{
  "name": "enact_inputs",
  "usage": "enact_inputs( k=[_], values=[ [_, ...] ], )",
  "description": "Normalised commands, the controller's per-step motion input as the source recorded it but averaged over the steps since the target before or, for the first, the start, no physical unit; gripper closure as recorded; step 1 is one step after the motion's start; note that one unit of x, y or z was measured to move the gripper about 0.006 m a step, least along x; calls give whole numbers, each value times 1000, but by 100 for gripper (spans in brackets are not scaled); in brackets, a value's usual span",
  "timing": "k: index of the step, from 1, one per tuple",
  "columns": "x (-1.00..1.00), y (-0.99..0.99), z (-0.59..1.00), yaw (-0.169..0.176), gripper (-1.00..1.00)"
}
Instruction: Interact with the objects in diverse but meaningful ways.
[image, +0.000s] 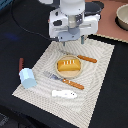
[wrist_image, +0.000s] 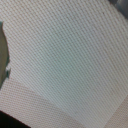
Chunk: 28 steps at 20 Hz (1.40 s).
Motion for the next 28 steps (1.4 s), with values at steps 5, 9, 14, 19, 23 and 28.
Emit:
enact_inputs(
  k=[5, 9, 14, 19, 23, 28],
  values=[
    [97, -5, 326, 132, -100],
    [365, -25, 475, 78, -100],
    [453, 0, 486, 75, -100],
    [370, 11, 508, 98, -100],
    [267, 17, 458, 138, -100],
    [242, 0, 421, 147, -100]
  ],
)
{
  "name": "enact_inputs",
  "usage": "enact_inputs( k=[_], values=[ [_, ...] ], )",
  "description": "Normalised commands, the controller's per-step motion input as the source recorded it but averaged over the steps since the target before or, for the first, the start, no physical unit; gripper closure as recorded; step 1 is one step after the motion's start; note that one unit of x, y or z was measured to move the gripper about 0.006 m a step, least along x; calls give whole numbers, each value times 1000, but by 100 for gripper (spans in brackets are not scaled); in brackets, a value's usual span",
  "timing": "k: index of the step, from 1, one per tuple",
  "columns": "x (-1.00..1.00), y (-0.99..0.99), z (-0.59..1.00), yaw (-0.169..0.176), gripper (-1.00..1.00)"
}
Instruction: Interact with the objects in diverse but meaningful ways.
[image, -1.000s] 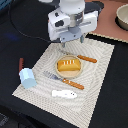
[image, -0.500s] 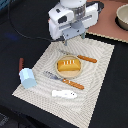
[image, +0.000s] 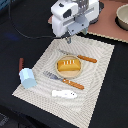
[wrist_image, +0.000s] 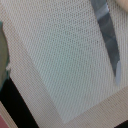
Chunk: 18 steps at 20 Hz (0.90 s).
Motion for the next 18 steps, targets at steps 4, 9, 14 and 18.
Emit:
enact_inputs(
  k=[4, 9, 14, 18],
  values=[
    [180, -11, 382, 166, -100],
    [186, -111, 327, 163, -100],
    [212, -155, 327, 152, -100],
    [347, -368, 327, 2, -100]
  ],
)
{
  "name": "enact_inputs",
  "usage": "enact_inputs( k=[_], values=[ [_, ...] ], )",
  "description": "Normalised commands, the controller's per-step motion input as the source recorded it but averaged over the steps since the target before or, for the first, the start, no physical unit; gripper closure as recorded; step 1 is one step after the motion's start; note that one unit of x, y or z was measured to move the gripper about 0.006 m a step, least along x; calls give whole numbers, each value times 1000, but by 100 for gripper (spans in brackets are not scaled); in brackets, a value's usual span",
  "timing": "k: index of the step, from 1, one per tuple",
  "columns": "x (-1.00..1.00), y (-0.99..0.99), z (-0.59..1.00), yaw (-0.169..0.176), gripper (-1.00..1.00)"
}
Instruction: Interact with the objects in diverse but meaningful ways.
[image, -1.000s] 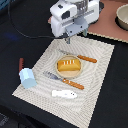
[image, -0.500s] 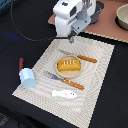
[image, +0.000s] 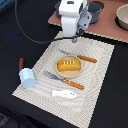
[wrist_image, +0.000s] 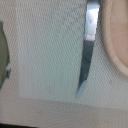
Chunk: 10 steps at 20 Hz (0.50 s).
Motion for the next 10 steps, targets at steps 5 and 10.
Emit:
enact_inputs(
  k=[5, 10],
  values=[
    [490, -595, 330, -3, -100],
    [517, -655, 249, 0, -100]
  ],
)
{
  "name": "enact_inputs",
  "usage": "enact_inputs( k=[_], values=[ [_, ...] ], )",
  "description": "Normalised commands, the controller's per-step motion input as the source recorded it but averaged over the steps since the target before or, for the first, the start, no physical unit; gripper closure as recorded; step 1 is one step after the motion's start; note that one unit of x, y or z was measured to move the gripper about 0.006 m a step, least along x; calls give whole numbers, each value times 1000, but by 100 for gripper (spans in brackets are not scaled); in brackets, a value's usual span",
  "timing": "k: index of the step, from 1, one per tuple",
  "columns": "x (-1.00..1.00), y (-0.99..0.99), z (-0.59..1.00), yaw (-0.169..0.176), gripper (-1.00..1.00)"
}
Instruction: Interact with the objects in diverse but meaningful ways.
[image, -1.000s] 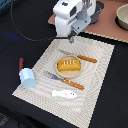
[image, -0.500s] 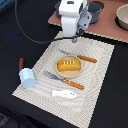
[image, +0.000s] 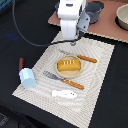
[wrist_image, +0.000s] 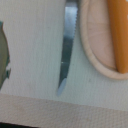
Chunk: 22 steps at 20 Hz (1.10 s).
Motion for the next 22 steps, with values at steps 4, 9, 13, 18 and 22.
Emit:
enact_inputs(
  k=[4, 9, 13, 18, 22],
  values=[
    [428, -497, 79, 54, -100],
    [361, -298, 47, 112, -100],
    [396, -325, 37, 67, -100],
    [371, -267, 1, 24, -100],
    [387, -217, 0, 51, -100]
  ],
)
